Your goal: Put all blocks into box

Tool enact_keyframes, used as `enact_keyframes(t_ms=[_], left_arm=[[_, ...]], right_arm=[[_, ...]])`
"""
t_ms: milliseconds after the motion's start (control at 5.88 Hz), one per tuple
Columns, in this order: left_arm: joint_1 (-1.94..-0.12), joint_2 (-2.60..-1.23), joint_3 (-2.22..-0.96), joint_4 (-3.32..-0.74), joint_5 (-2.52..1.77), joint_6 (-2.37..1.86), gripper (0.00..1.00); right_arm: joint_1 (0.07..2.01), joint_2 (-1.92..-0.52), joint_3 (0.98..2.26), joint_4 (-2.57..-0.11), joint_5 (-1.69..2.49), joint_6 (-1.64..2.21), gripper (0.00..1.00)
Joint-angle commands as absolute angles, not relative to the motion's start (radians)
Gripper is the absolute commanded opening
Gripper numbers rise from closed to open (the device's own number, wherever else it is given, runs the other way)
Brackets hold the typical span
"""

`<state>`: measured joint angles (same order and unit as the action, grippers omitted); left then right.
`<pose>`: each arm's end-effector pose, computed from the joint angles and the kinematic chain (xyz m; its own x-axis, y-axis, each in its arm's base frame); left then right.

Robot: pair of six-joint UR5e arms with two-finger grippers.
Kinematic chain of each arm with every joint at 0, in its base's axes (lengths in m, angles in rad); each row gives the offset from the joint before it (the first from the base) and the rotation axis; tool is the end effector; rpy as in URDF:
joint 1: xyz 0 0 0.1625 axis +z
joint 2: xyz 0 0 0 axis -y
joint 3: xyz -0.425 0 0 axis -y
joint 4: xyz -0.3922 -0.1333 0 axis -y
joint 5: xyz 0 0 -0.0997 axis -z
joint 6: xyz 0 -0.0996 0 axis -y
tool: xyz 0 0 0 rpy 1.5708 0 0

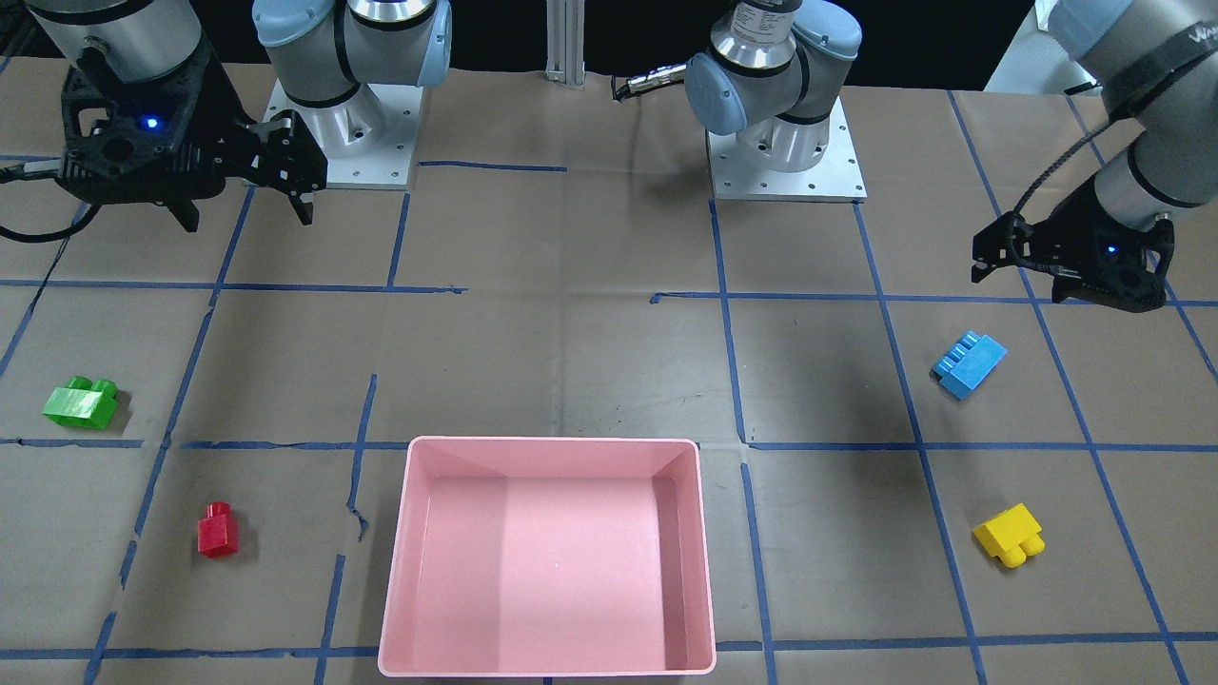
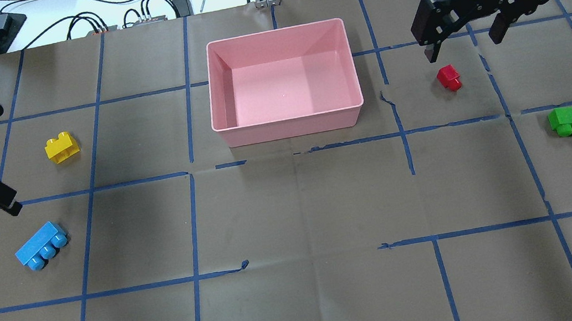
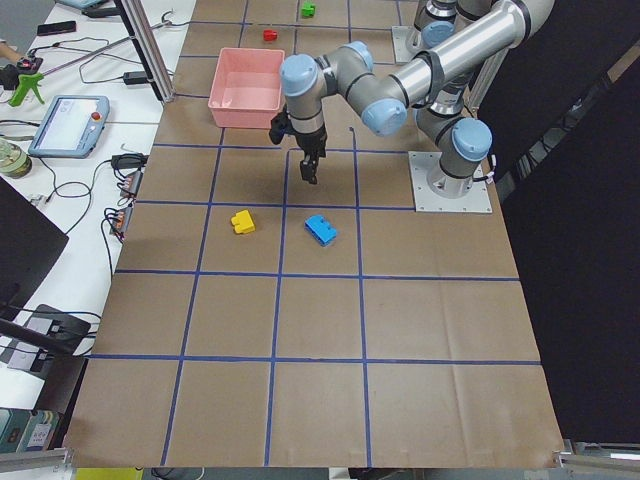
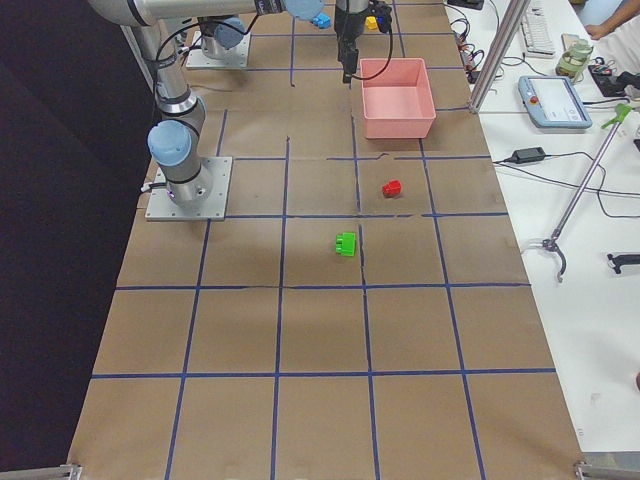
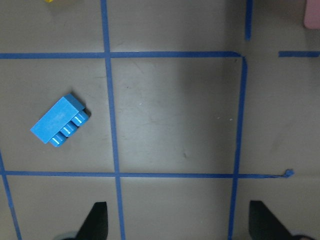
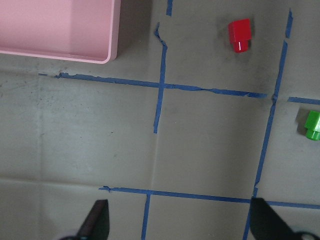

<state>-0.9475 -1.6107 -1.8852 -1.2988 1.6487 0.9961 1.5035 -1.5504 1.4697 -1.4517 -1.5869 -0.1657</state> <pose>0.1759 -0.4598 0.3439 -0.9303 0.3657 0.0268 0.3664 0.9240 0.1098 0.0981 -0.5031 0.5157 -0.9951 -0.0987 0.0095 -0.0983 0.9943 0.0405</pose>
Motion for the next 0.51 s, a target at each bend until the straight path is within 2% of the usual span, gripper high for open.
enact_keyframes(t_ms=[0,170,340], left_arm=[[-0.881,-1.687,-2.009,-1.012,1.637,1.245,0.98],[-0.877,-1.742,-2.073,-0.889,1.573,1.323,0.98],[-0.859,-1.794,-2.086,-0.855,1.566,1.365,0.98]], right_arm=[[1.340,-1.545,1.471,-1.457,-1.618,-0.219,1.00],[1.225,-1.516,1.471,-1.462,-1.644,-0.228,1.00],[1.147,-1.468,1.470,-1.468,-1.658,-0.286,1.00]])
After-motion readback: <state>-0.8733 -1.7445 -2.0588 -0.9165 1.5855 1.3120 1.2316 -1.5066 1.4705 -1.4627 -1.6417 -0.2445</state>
